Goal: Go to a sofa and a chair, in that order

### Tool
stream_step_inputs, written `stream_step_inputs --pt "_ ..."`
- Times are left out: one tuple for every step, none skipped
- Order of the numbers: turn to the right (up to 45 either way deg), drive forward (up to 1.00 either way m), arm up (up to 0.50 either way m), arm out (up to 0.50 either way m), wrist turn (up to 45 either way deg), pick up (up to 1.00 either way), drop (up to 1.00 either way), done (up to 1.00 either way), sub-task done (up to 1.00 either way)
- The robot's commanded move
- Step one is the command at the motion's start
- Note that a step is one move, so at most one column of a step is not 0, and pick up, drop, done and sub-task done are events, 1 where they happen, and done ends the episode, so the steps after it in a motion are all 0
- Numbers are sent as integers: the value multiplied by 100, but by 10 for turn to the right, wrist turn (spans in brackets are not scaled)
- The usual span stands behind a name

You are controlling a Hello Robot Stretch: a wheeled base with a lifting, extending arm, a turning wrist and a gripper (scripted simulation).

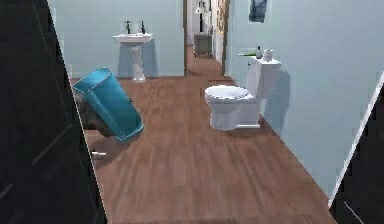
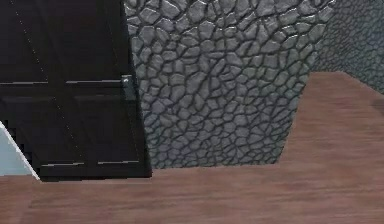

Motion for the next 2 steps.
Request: stream_step_inputs --pt "-30 0 0 0 0 0 0 0 0" --pt "0 100 0 0 0 0 0 0 0"
